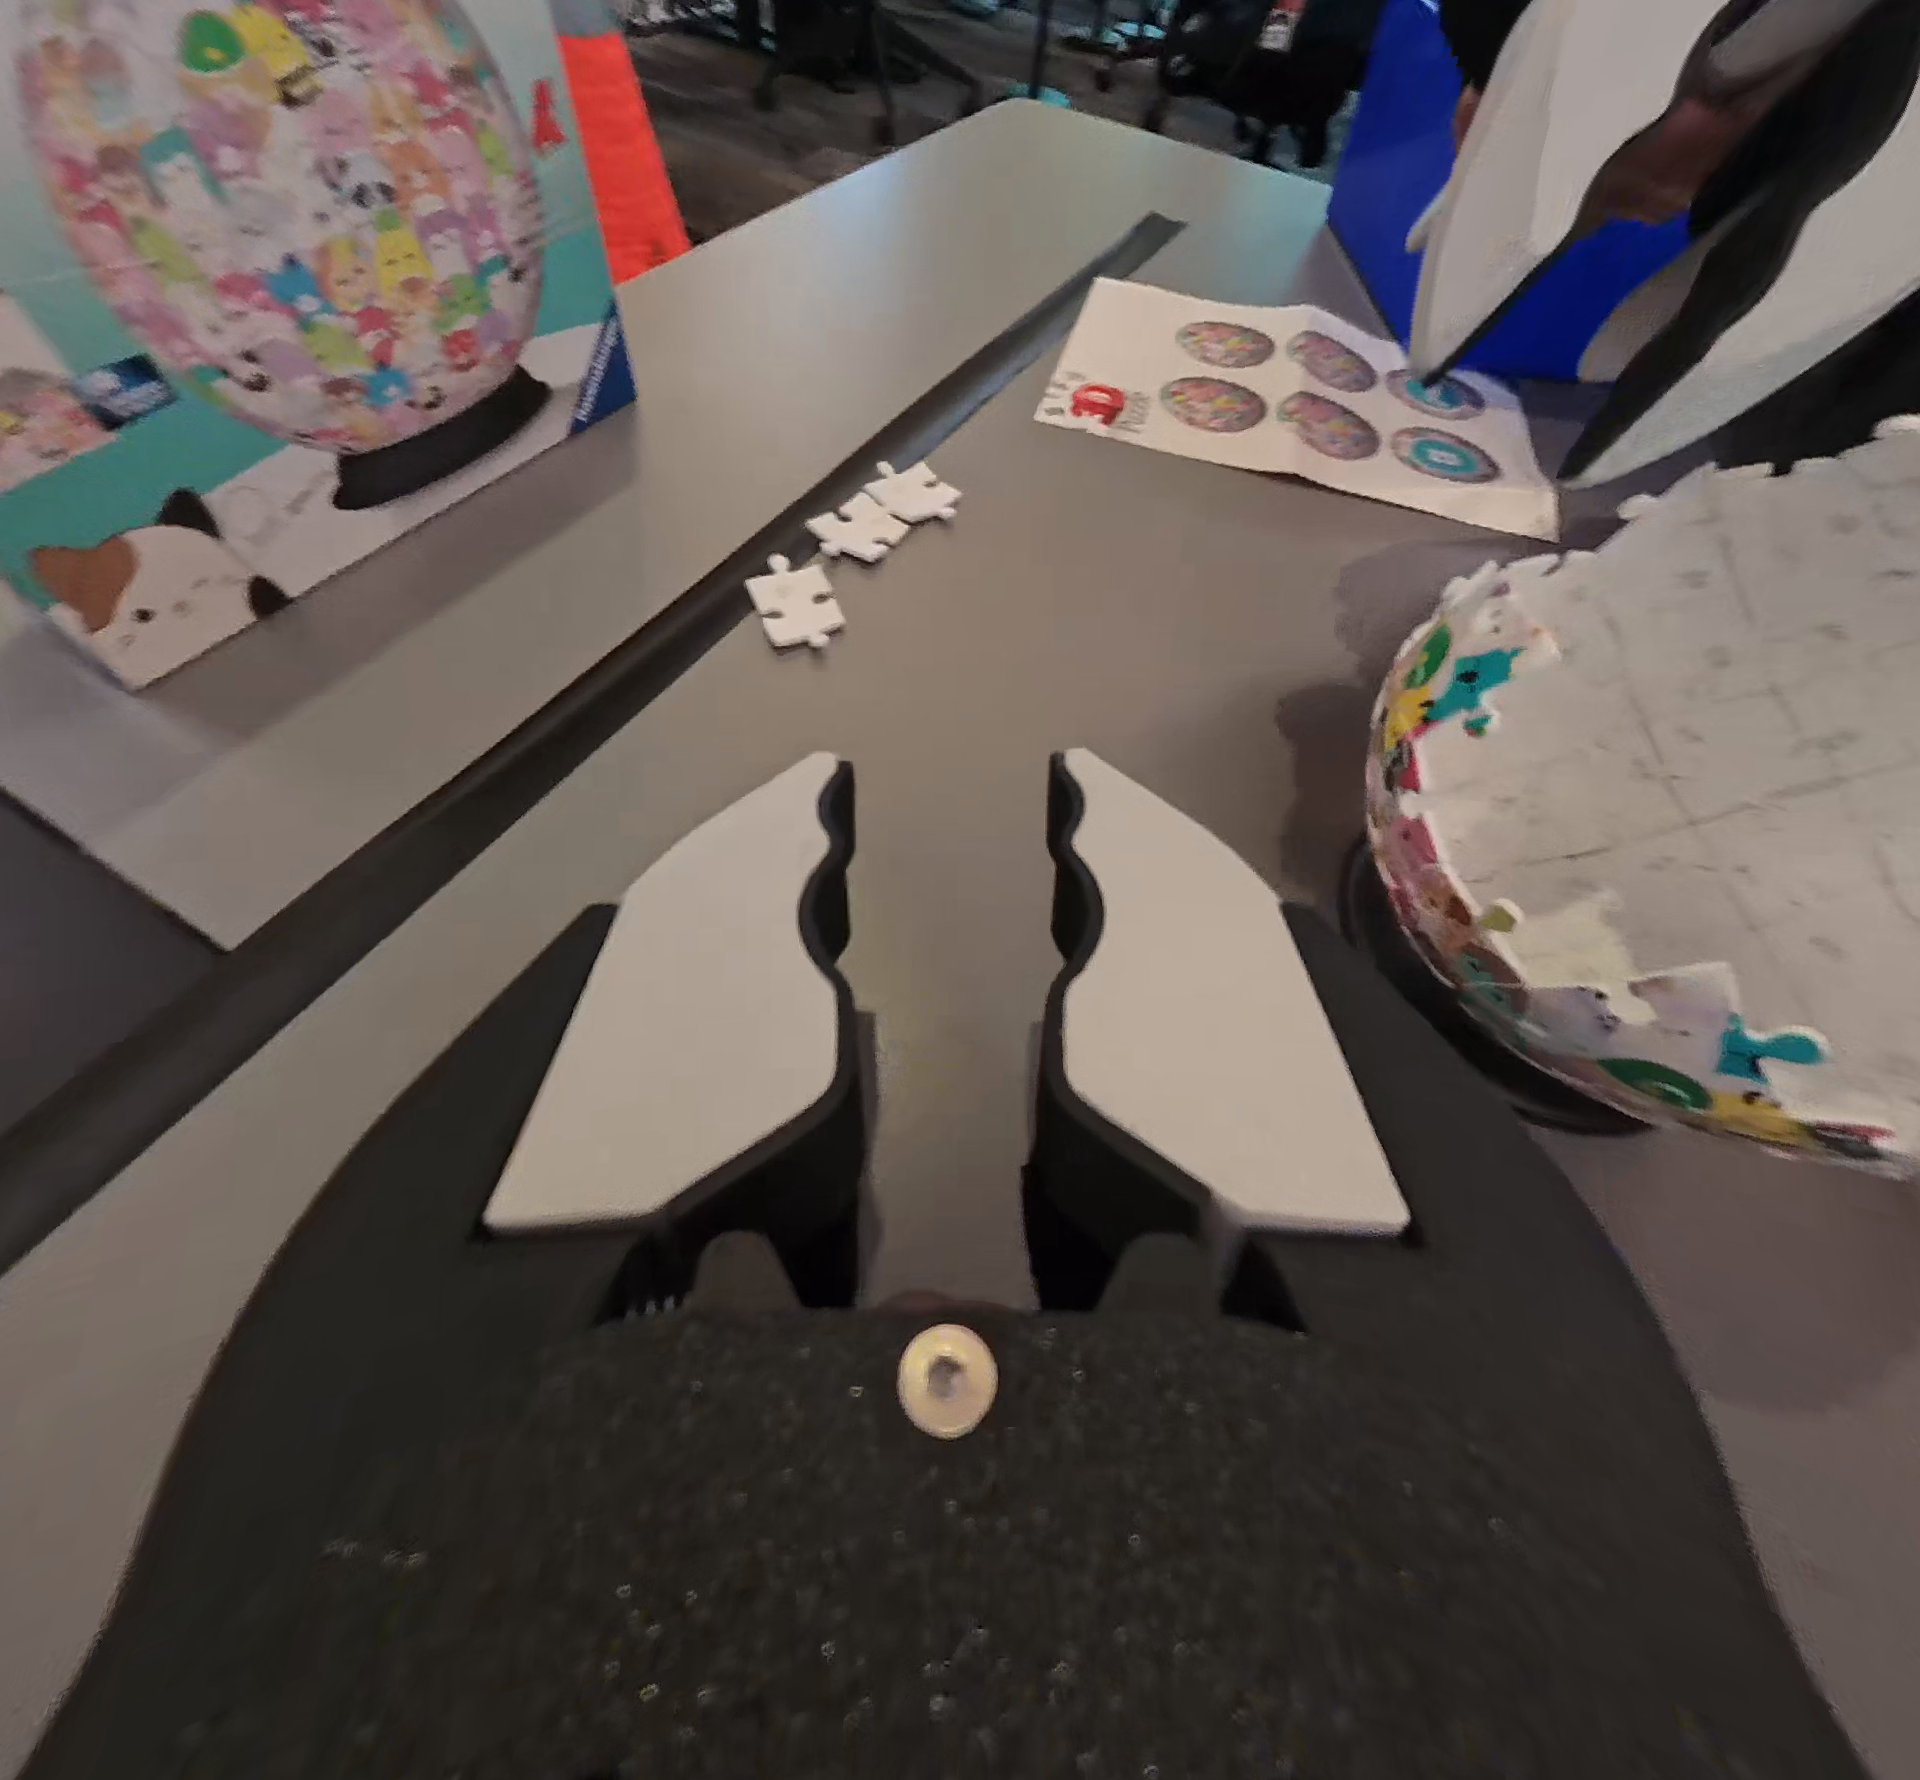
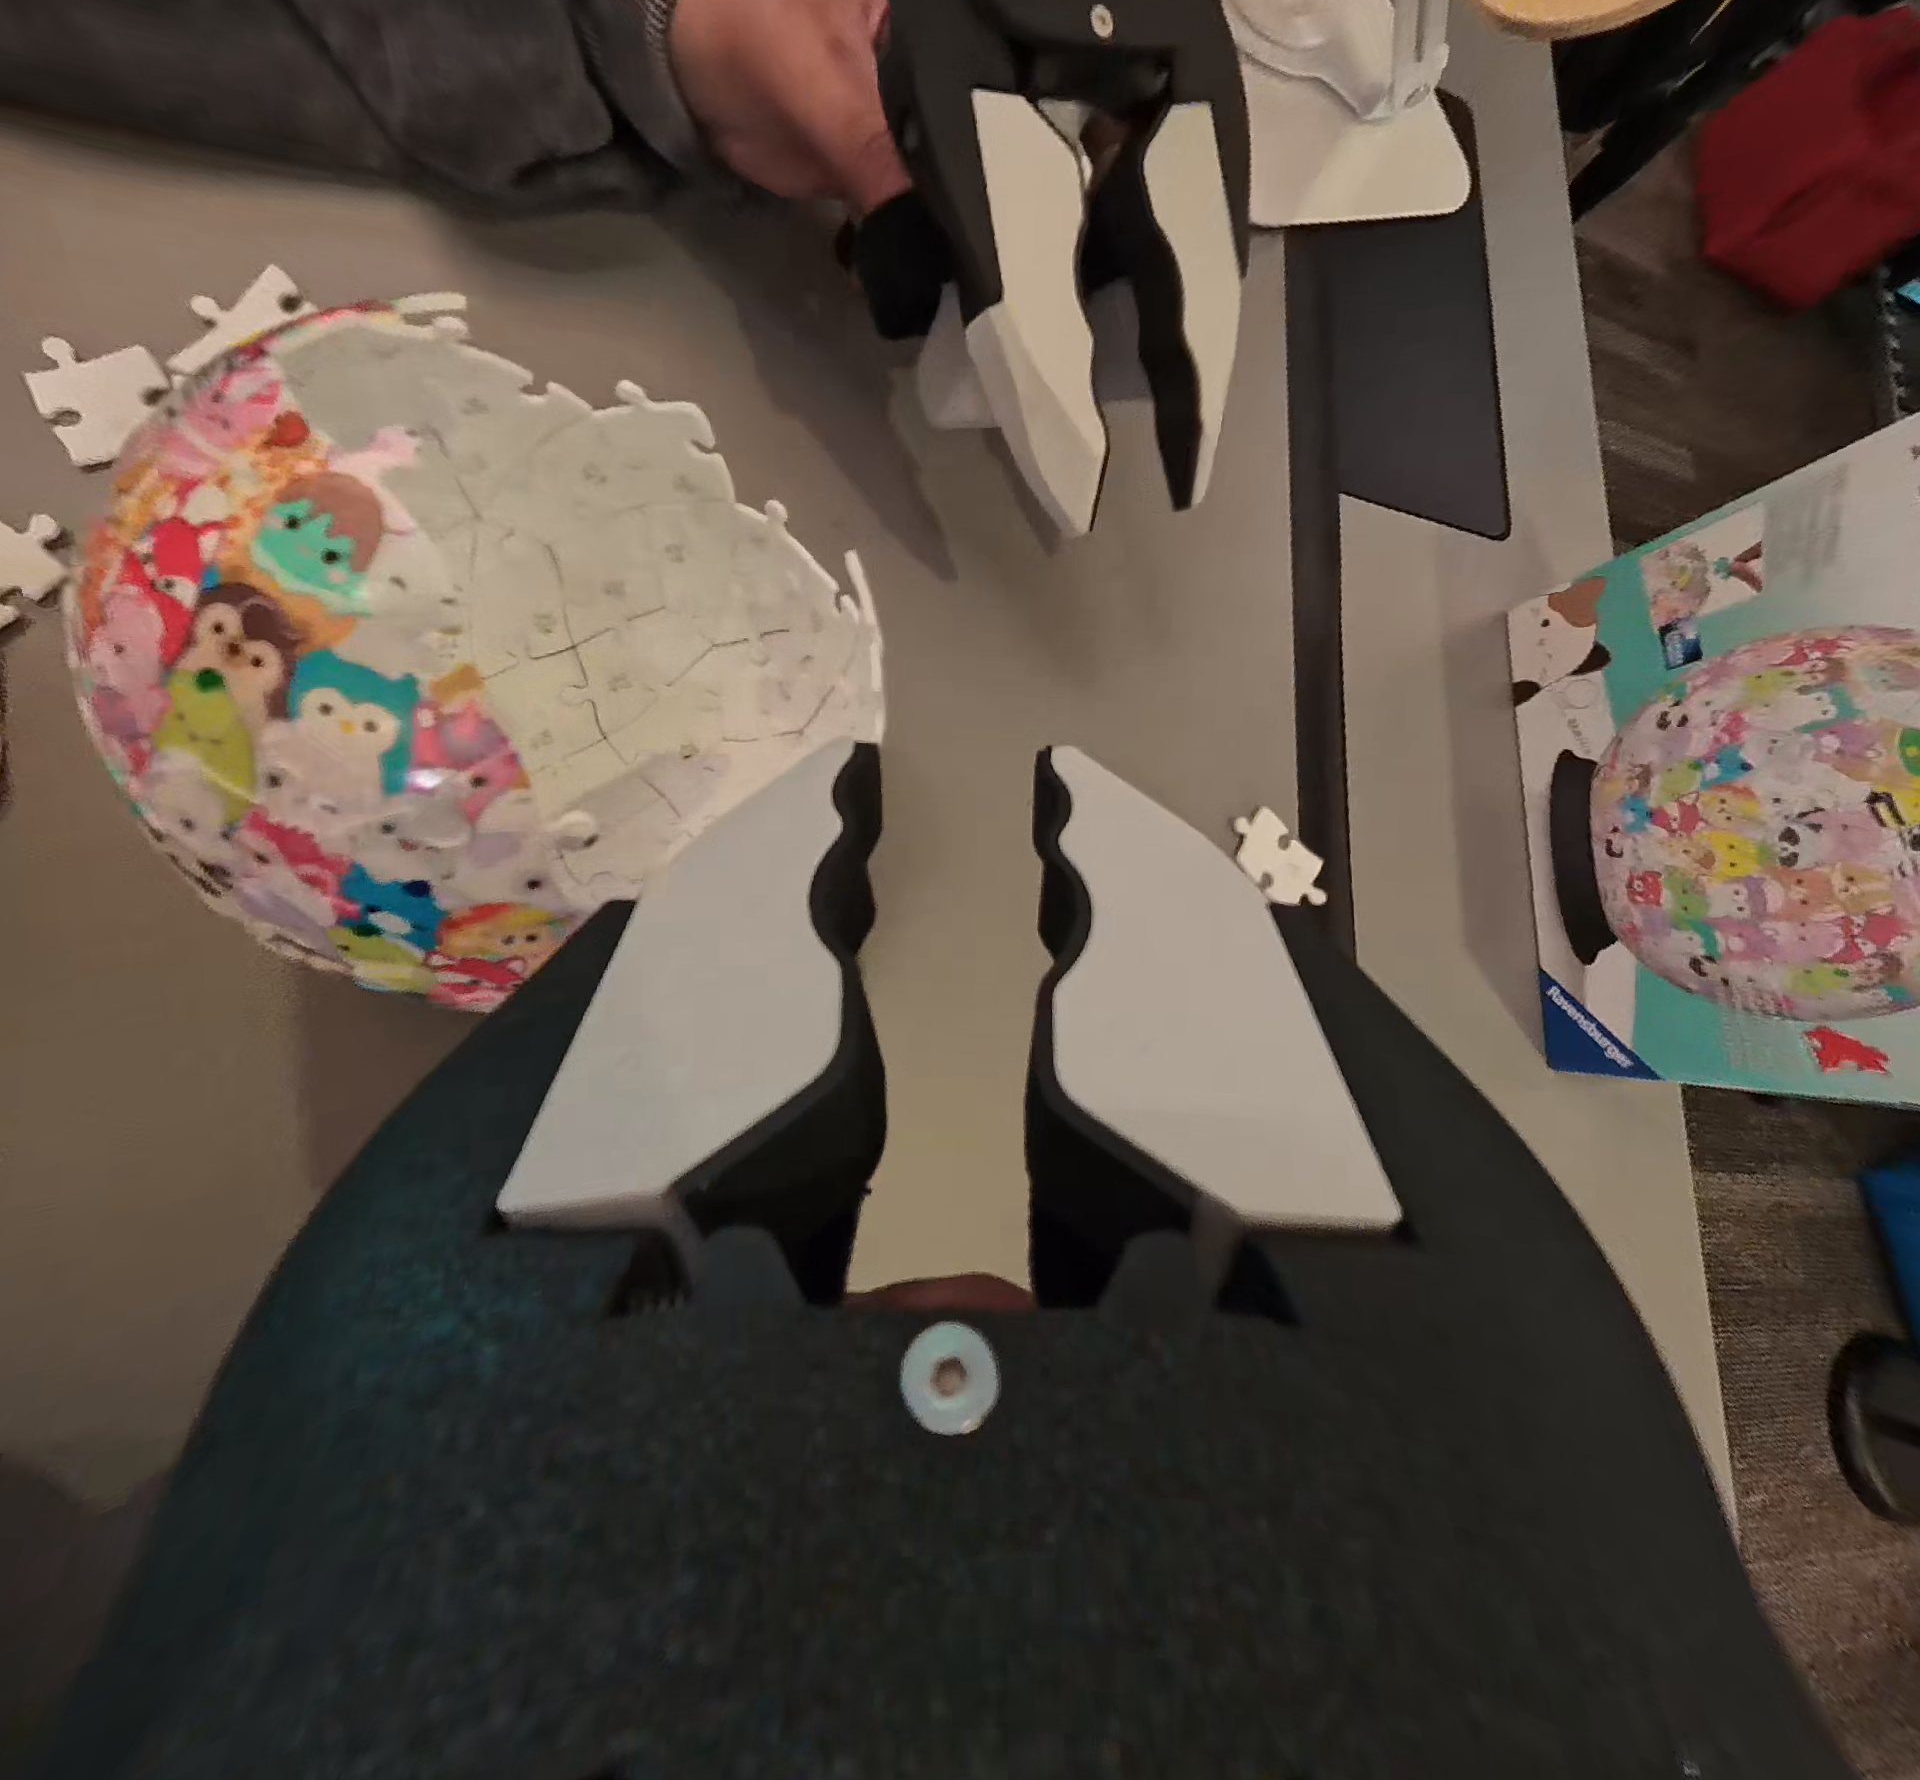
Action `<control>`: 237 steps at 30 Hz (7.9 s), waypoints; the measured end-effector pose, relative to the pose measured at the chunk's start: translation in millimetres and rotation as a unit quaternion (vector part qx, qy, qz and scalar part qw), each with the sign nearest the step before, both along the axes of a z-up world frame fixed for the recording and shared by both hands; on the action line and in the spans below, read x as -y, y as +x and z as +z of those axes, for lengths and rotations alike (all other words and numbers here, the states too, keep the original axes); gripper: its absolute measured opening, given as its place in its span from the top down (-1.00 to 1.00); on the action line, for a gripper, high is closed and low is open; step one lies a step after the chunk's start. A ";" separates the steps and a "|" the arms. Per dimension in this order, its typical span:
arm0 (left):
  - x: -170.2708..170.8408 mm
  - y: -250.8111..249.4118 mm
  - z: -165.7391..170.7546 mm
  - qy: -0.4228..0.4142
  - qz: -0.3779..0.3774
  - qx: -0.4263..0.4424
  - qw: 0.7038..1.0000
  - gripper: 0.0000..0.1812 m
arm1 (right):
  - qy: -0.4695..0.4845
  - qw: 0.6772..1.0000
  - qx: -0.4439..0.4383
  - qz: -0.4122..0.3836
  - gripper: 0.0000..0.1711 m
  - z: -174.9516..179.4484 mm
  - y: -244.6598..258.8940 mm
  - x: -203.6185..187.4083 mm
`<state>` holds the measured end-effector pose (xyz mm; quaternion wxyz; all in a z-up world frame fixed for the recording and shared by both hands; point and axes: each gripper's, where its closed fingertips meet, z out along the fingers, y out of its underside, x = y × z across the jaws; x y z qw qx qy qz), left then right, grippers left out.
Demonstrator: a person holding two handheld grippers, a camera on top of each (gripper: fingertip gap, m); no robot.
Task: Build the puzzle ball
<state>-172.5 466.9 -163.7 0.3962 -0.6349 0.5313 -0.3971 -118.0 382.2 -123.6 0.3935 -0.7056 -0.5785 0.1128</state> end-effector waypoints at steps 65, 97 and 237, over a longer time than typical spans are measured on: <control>60.8 -73.8 26.4 -0.010 0.051 0.095 0.994 0.20 | -0.066 0.929 -0.168 -0.324 -0.49 -40.2 -34.8 72.0; 191.9 -106.9 27.0 -0.025 -0.041 -0.057 0.997 0.34 | 0.008 0.906 -0.320 -0.279 -0.05 -11.4 -25.1 230.6; 26.1 12.3 7.3 -0.090 -0.158 -0.132 0.974 0.89 | 0.078 0.975 -0.011 -0.206 0.98 94.2 -1.2 104.0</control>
